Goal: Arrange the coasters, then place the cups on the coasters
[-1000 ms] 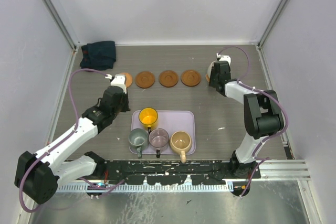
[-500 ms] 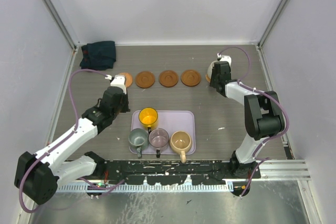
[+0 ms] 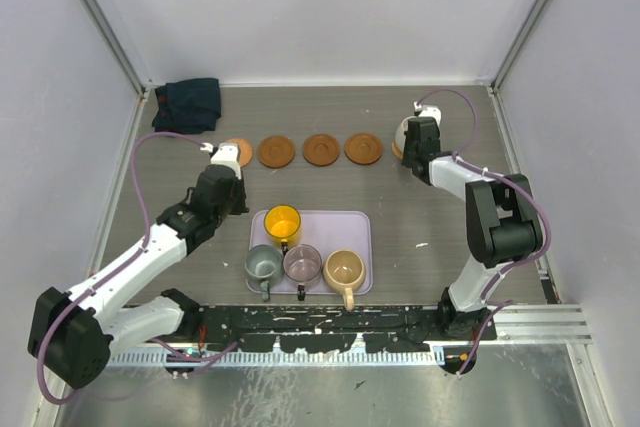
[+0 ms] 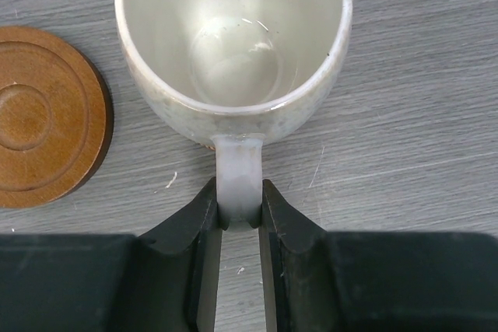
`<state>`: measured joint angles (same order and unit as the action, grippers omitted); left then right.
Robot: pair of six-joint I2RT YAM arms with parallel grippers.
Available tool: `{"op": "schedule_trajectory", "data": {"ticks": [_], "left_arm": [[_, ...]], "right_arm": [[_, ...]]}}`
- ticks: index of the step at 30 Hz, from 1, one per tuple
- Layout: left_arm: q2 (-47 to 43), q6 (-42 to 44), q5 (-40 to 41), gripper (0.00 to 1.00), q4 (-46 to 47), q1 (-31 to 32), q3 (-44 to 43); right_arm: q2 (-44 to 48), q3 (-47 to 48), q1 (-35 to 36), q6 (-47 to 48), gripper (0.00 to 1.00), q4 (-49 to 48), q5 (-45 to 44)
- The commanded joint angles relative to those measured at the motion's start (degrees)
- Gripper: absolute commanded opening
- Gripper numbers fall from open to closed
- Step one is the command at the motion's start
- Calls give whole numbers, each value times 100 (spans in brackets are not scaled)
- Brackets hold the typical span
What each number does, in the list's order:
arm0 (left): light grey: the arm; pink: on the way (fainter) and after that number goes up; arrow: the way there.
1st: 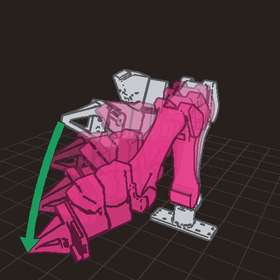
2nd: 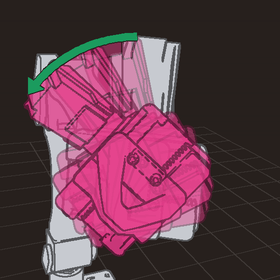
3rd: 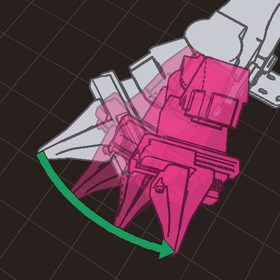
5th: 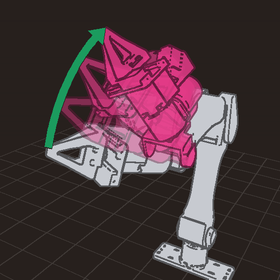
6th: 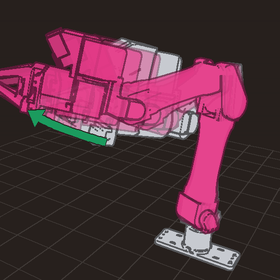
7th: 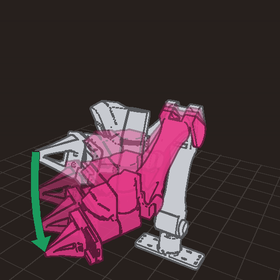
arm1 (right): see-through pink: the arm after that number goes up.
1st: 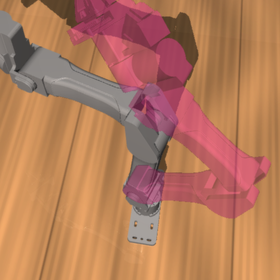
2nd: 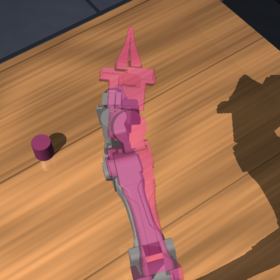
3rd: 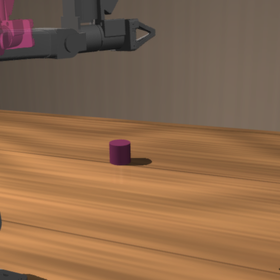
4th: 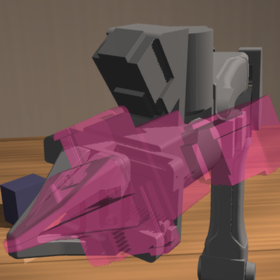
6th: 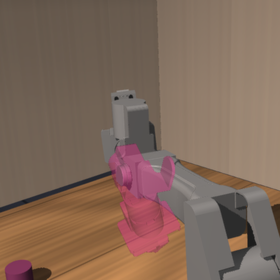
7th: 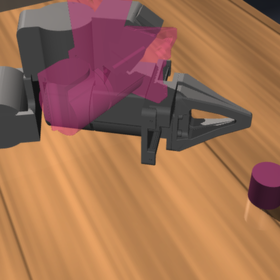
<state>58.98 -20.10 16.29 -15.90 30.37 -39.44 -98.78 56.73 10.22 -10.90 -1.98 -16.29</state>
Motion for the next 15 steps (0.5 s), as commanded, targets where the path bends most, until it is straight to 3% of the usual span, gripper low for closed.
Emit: {"op": "schedule_trajectory", "data": {"ticks": [1,10,15], "left_arm": [[61,-23,-53,0,358,5,-62],[157,-38,-92,0,382,12,-89],[142,-38,-86,0,370,10,-83]], "right_arm": [[425,-16,-11,76,5,-44,-43],[458,-115,-12,131,4,20,134],[215,-47,-7,116,15,108,169]]}}
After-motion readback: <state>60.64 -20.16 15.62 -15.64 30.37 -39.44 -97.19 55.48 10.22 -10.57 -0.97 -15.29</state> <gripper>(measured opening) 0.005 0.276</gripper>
